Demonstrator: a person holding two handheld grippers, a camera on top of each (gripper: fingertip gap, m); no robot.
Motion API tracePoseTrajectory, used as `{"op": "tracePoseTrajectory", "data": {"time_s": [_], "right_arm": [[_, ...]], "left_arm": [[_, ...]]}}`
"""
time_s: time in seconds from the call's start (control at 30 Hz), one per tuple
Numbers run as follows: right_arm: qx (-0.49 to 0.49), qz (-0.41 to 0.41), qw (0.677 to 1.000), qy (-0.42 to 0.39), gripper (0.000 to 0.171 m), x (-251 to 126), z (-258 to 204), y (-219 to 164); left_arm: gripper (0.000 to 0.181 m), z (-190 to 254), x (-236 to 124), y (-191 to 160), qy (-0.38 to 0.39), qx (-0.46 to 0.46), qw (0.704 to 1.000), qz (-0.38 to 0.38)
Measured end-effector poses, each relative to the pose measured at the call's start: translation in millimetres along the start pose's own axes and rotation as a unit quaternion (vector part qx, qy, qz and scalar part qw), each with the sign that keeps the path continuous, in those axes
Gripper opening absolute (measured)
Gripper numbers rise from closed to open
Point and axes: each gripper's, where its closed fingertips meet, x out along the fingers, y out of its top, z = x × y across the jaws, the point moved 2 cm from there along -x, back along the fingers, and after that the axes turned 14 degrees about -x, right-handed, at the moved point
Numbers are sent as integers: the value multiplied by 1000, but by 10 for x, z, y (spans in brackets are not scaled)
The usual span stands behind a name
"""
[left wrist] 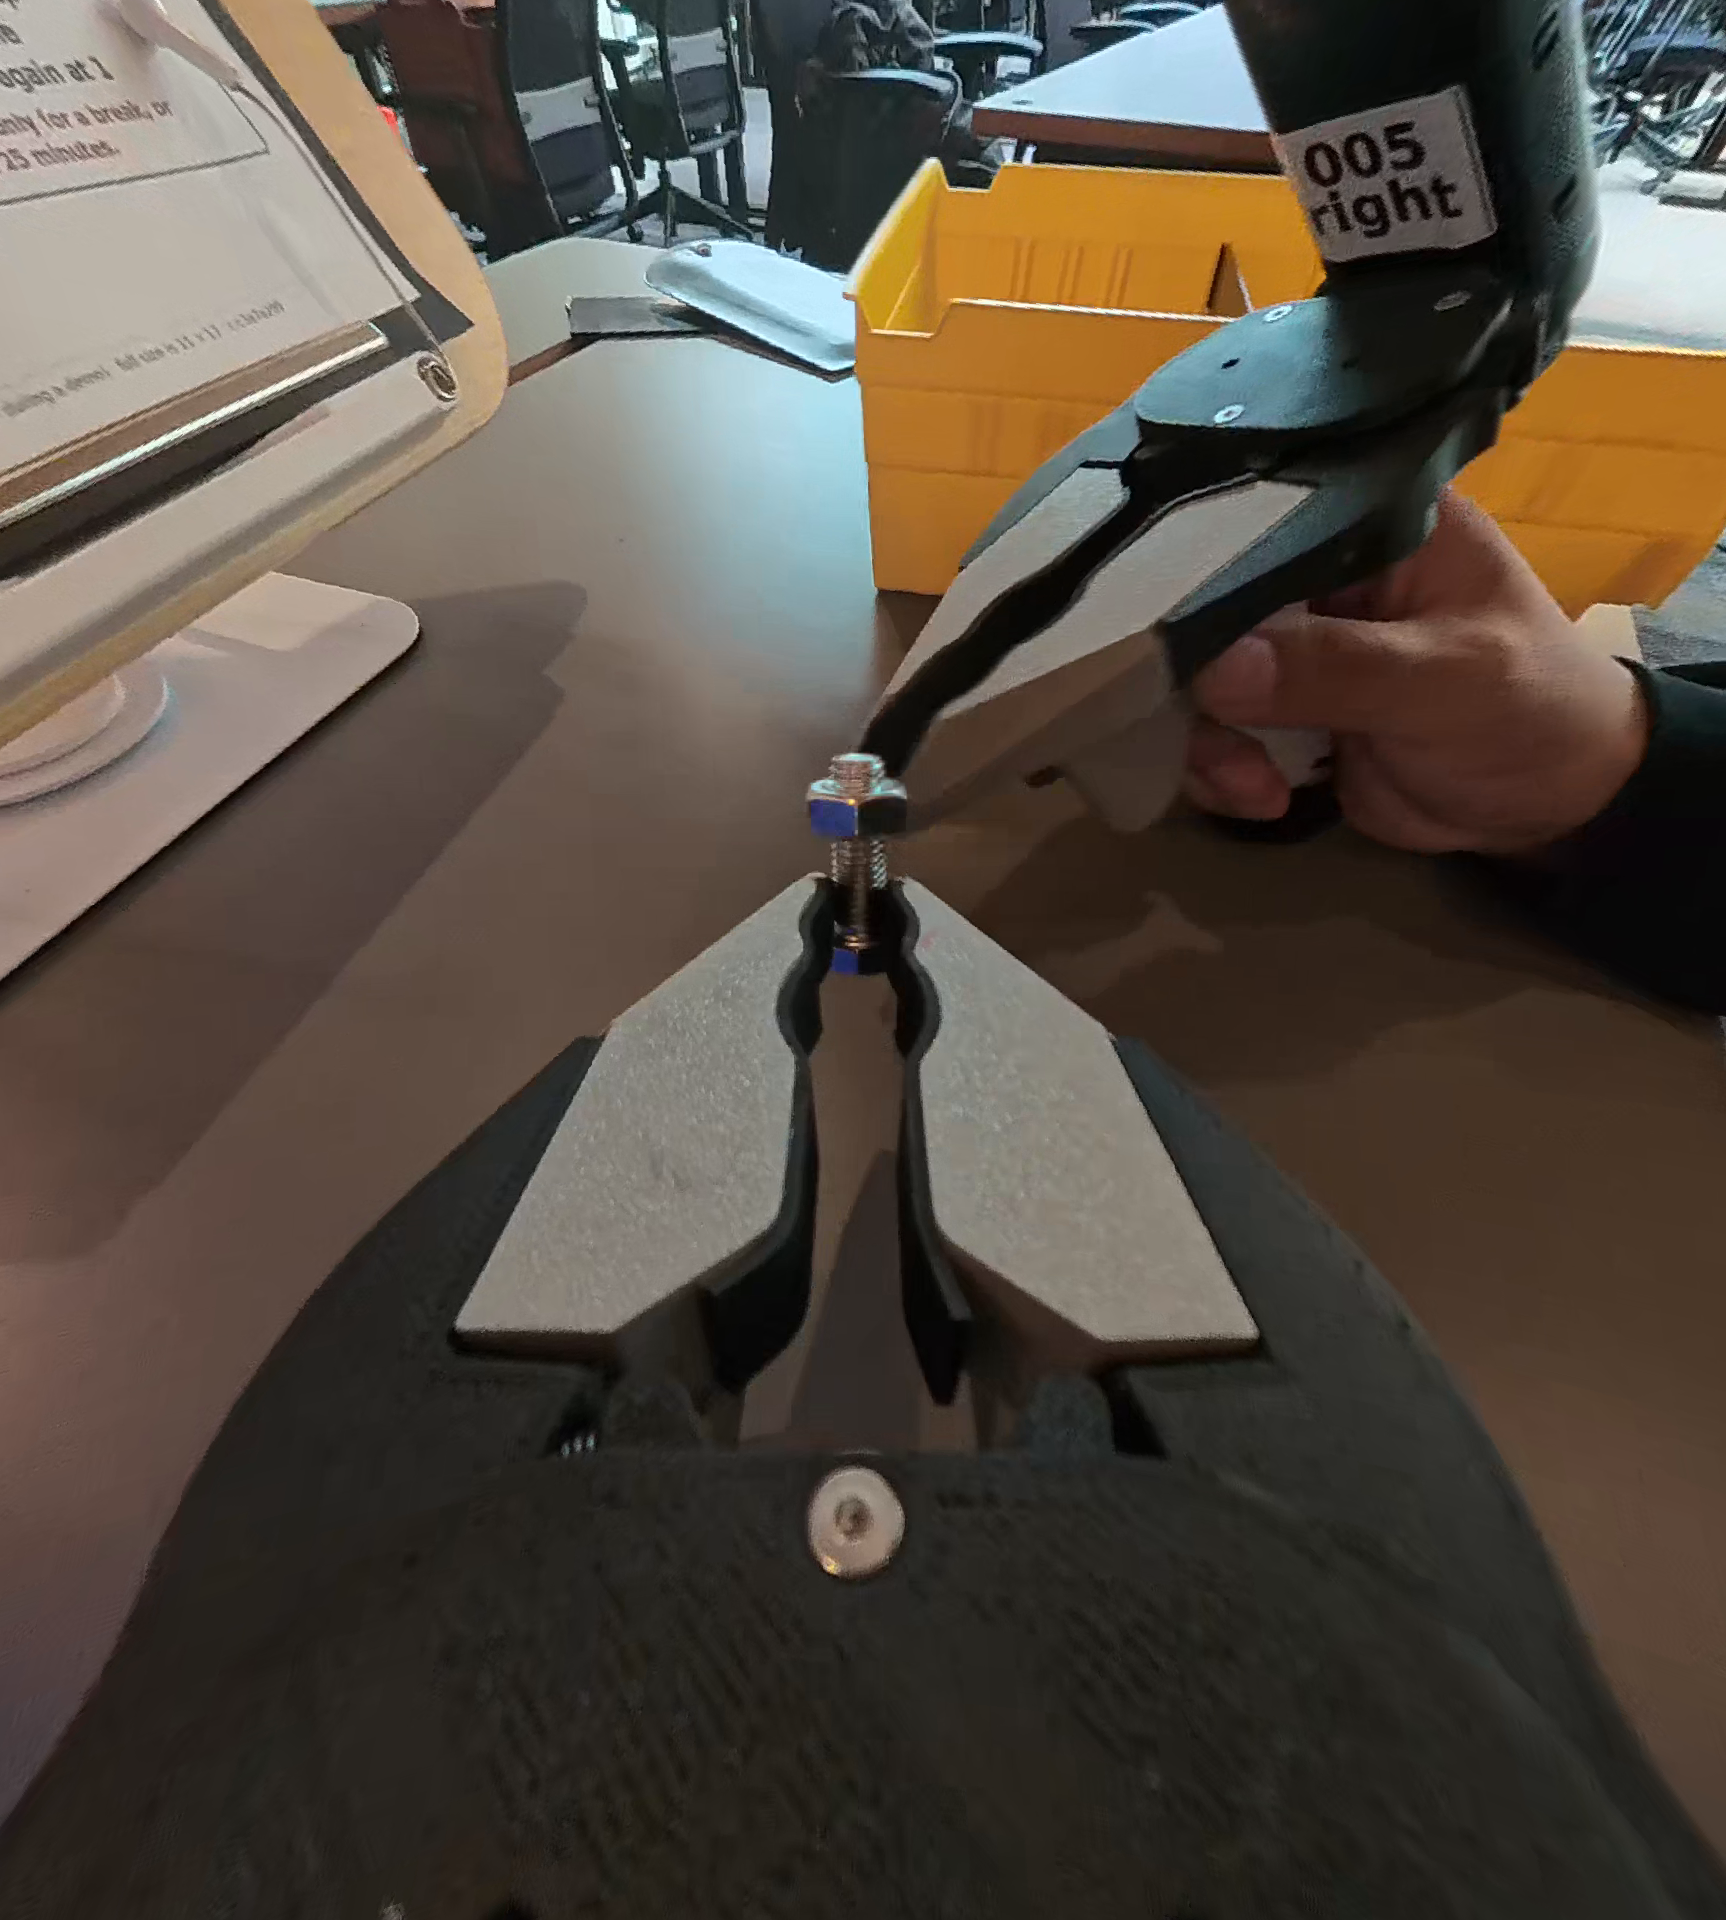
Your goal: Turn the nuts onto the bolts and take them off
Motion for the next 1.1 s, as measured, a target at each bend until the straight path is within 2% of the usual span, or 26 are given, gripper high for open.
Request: {"op": "tracePoseTrajectory", "data": {"time_s": [0.07, 0.17, 0.27, 0.3, 0.33, 0.37, 0.43, 0.5, 0.57, 0.67, 0.7, 0.73, 0.87, 0.97, 1.0, 1.03, 1.07, 1.1], "right_arm": [[-1, 40, 997, 59, 21, -31, -150, 122], [-24, 91, 992, 89, 28, -76, -268, 294], [11, 38, 996, 77, 34, 38, -173, 137], [31, 17, 997, 65, 19, 51, -111, 54], [37, -3, 998, 47, 12, 45, -45, -23], [33, -1, 998, 44, 20, 14, -29, -22], [18, 55, 996, 61, 29, -71, -87, 136], [8, 107, 988, 112, 35, -119, -242, 308], [2, 87, 990, 107, 38, -55, -238, 278], [31, 0, 998, 57, 31, 77, -45, 4], [44, -20, 999, 20, 15, 66, 68, -75], [43, -15, 999, 19, 23, 29, 82, -61], [13, 104, 991, 85, 34, -86, -167, 322], [22, 48, 995, 83, 34, 61, -158, 199], [30, 27, 997, 72, 40, 87, -123, 129], [47, 8, 998, 51, 35, 86, -39, 49], [55, -16, 998, 5, 9, 64, 94, -58], [55, -25, 998, -4, 23, 25, 128, -88]], "left_arm": [[7, -24, -9, -17, 6, 4, 1000, -3], [7, 14, 8, -50, 0, 13, 1000, -10], [7, 28, 5, -35, 12, 32, 999, -7], [7, 13, -2, -39, 13, 36, 999, -7], [7, -1, -15, -36, 13, 32, 999, -4], [7, -28, -27, -33, 17, 30, 999, -3], [7, -51, -28, -52, 18, 29, 999, -7], [7, -25, -7, -63, 14, 36, 999, -12], [7, 13, 15, -75, 13, 49, 999, -17], [7, -18, 17, -94, 21, 53, 998, -22], [7, -17, 3, -79, 15, 47, 999, -17], [7, -30, -13, -59, 15, 42, 999, -13], [7, -35, -14, -74, 19, 49, 998, -17], [7, 7, -7, -71, 22, 61, 998, -17], [7, -28, -7, -82, 34, 64, 997, -21], [7, -39, -21, -66, 33, 63, 997, -14], [7, -13, -51, -25, 16, 49, 999, -2], [7, -22, -79, 17, 15, 39, 999, 9]]}}
